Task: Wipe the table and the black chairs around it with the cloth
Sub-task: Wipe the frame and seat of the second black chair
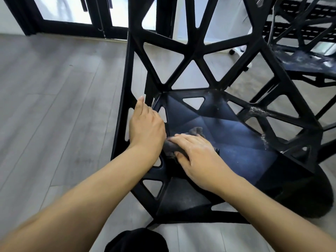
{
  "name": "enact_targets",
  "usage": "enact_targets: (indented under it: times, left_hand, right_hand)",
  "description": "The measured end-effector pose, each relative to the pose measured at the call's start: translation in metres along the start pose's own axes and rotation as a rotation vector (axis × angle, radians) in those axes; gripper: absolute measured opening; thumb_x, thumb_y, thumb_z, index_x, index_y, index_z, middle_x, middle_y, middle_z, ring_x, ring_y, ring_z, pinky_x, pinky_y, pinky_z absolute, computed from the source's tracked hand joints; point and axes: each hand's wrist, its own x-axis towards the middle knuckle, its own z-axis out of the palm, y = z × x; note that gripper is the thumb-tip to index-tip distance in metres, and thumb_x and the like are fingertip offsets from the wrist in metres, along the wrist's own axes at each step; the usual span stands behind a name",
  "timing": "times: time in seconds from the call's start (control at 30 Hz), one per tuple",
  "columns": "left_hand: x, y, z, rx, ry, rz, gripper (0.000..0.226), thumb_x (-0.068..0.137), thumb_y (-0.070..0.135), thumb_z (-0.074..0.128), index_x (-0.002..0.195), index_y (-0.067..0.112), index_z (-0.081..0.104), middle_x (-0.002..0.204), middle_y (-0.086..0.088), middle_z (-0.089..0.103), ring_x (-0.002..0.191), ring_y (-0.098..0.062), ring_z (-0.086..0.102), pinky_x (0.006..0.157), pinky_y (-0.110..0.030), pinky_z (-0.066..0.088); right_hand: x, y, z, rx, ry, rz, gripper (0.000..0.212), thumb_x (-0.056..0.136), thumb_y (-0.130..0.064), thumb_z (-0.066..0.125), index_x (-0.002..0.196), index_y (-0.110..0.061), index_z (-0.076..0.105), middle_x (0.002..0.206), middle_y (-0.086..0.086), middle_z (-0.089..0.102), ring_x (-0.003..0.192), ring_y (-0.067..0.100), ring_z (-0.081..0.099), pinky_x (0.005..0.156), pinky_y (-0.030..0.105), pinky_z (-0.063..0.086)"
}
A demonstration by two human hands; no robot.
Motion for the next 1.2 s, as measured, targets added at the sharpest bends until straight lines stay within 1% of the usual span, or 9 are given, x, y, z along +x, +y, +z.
enact_targets:
  times: [0.13, 0.27, 0.4, 0.5, 0.6, 0.67, 0.83, 1.03, 1.2]
  left_hand:
    - [0.002, -0.005, 0.003, -0.044, 0.043, 0.037, 0.037, 0.099, 0.017, 0.033, 0.122, 0.006, 0.060, 0.112, -0.008, 0.063, 0.120, -0.031, 0.050, 0.124, -0.046, 0.009]
    - [0.003, -0.003, 0.007, -0.055, 0.046, 0.028, 0.032, 0.097, 0.016, 0.037, 0.114, 0.008, 0.063, 0.101, -0.005, 0.062, 0.112, -0.028, 0.052, 0.125, -0.046, 0.009]
    - [0.004, -0.001, 0.008, -0.076, 0.061, 0.003, 0.036, 0.099, 0.018, 0.032, 0.117, 0.009, 0.062, 0.105, -0.005, 0.062, 0.115, -0.028, 0.052, 0.125, -0.046, 0.006]
    - [0.004, 0.000, 0.004, -0.096, 0.040, -0.019, 0.033, 0.100, 0.024, 0.036, 0.117, 0.009, 0.060, 0.107, -0.006, 0.063, 0.116, -0.029, 0.052, 0.125, -0.047, 0.005]
    - [0.003, 0.000, 0.001, -0.112, 0.030, -0.025, 0.032, 0.100, 0.023, 0.038, 0.116, 0.009, 0.061, 0.107, -0.007, 0.062, 0.116, -0.030, 0.051, 0.124, -0.048, 0.007]
    - [0.003, 0.001, 0.001, -0.115, 0.025, -0.025, 0.030, 0.101, 0.023, 0.039, 0.115, 0.010, 0.062, 0.105, -0.007, 0.061, 0.115, -0.030, 0.051, 0.124, -0.049, 0.009]
    - [0.003, 0.003, 0.002, -0.095, 0.000, -0.036, 0.024, 0.097, 0.021, 0.042, 0.106, 0.008, 0.060, 0.094, -0.009, 0.056, 0.109, -0.031, 0.051, 0.123, -0.051, 0.009]
    - [0.004, 0.007, 0.004, -0.098, 0.045, -0.039, 0.028, 0.097, 0.014, 0.036, 0.114, 0.004, 0.056, 0.100, -0.012, 0.056, 0.111, -0.034, 0.050, 0.123, -0.051, 0.007]
    - [0.005, 0.003, 0.006, -0.114, 0.081, -0.017, 0.027, 0.095, 0.015, 0.034, 0.109, 0.007, 0.056, 0.098, -0.008, 0.055, 0.109, -0.029, 0.050, 0.124, -0.048, 0.009]
  right_hand:
    - [0.080, 0.032, 0.021, -0.089, 0.116, 0.160, 0.036, 0.099, -0.031, 0.047, 0.133, -0.027, 0.058, 0.137, -0.004, 0.060, 0.130, 0.023, 0.052, 0.114, 0.047, 0.031]
    - [0.140, 0.058, 0.031, -0.078, 0.143, 0.269, 0.039, 0.103, -0.031, 0.047, 0.141, -0.026, 0.052, 0.150, 0.003, 0.051, 0.137, 0.028, 0.046, 0.119, 0.048, 0.024]
    - [0.098, 0.034, 0.021, 0.001, 0.024, 0.085, 0.043, 0.097, -0.031, 0.045, 0.140, -0.029, 0.054, 0.145, -0.001, 0.056, 0.138, 0.022, 0.046, 0.118, 0.046, 0.028]
    - [0.042, 0.020, 0.006, 0.053, -0.058, -0.032, 0.046, 0.096, -0.030, 0.051, 0.142, -0.034, 0.051, 0.145, -0.008, 0.056, 0.140, 0.012, 0.043, 0.119, 0.037, 0.029]
    - [0.042, 0.028, 0.003, 0.028, -0.005, -0.068, 0.042, 0.099, -0.029, 0.055, 0.140, -0.035, 0.054, 0.141, -0.010, 0.058, 0.135, 0.012, 0.047, 0.116, 0.035, 0.032]
    - [0.068, 0.039, 0.011, -0.021, 0.072, 0.007, 0.040, 0.100, -0.029, 0.055, 0.139, -0.034, 0.055, 0.142, -0.005, 0.056, 0.133, 0.020, 0.048, 0.115, 0.039, 0.032]
    - [0.144, 0.043, 0.020, -0.309, 0.164, 0.138, 0.032, 0.101, -0.037, 0.052, 0.130, -0.027, 0.058, 0.122, 0.005, 0.052, 0.113, 0.030, 0.049, 0.088, 0.044, 0.037]
    - [0.204, 0.033, 0.004, -0.213, 0.109, 0.082, 0.025, 0.094, -0.026, 0.059, 0.119, -0.021, 0.058, 0.109, 0.007, 0.057, 0.101, 0.032, 0.057, 0.079, 0.041, 0.047]
    - [0.216, 0.031, 0.004, -0.216, 0.119, 0.209, 0.020, 0.094, -0.021, 0.059, 0.114, -0.017, 0.057, 0.108, 0.008, 0.056, 0.098, 0.031, 0.059, 0.079, 0.041, 0.050]
